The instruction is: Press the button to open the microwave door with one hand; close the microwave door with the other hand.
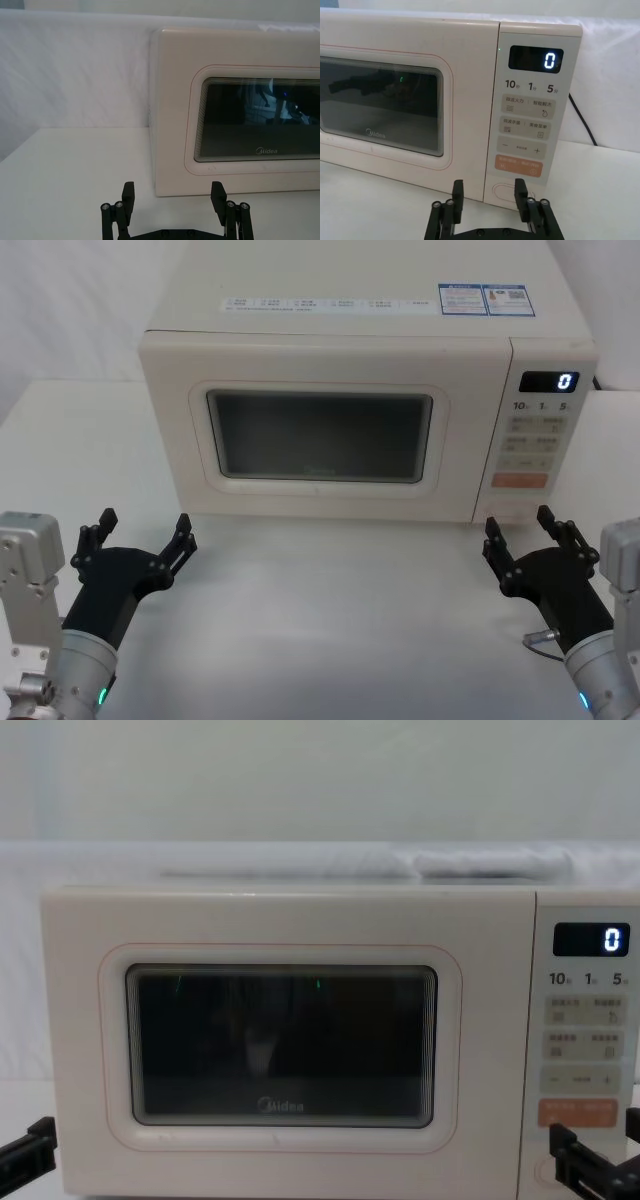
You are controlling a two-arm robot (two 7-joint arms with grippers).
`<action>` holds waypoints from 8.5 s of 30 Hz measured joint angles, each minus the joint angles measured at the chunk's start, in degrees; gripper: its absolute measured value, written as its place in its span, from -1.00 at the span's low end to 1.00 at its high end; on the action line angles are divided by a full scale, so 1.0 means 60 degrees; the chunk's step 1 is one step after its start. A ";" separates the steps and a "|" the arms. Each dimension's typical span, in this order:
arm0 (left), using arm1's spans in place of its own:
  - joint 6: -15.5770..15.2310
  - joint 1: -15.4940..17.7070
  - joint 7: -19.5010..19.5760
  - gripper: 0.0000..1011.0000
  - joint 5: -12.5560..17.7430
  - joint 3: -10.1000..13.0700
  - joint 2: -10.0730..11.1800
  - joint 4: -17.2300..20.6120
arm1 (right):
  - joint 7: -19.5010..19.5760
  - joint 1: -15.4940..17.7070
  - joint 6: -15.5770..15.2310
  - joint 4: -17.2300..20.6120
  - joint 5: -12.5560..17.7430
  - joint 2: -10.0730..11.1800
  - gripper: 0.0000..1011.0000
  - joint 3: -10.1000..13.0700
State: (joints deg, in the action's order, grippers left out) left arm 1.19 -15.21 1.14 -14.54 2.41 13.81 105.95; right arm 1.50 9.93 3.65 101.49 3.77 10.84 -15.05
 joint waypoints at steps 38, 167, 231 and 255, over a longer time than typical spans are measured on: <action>0.0000 0.0000 0.0000 0.98 0.0000 0.0000 0.0000 0.0000 | 0.0000 0.0000 0.0000 0.0000 0.0000 0.0000 -1.00 0.0000; 0.0000 0.0000 0.0000 0.98 0.0000 0.0001 0.0000 0.0000 | -0.0828 -0.2542 -0.2401 -0.2700 -0.0466 -0.1817 -1.00 0.1283; 0.0001 0.0000 0.0000 0.98 0.0000 0.0000 0.0000 -0.0001 | -0.0931 -0.2359 -0.2349 -0.2365 -0.0526 -0.1737 -1.00 0.1367; 0.0001 0.0000 0.0000 0.98 0.0001 0.0000 0.0000 0.0000 | -0.1261 -0.1240 -0.2931 -0.0521 -0.0388 -0.1260 -1.00 0.1389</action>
State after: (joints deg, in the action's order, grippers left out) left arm 1.19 -15.21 1.14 -14.54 2.42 13.81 105.95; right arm -6.07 2.48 -13.94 98.37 1.45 3.28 -6.72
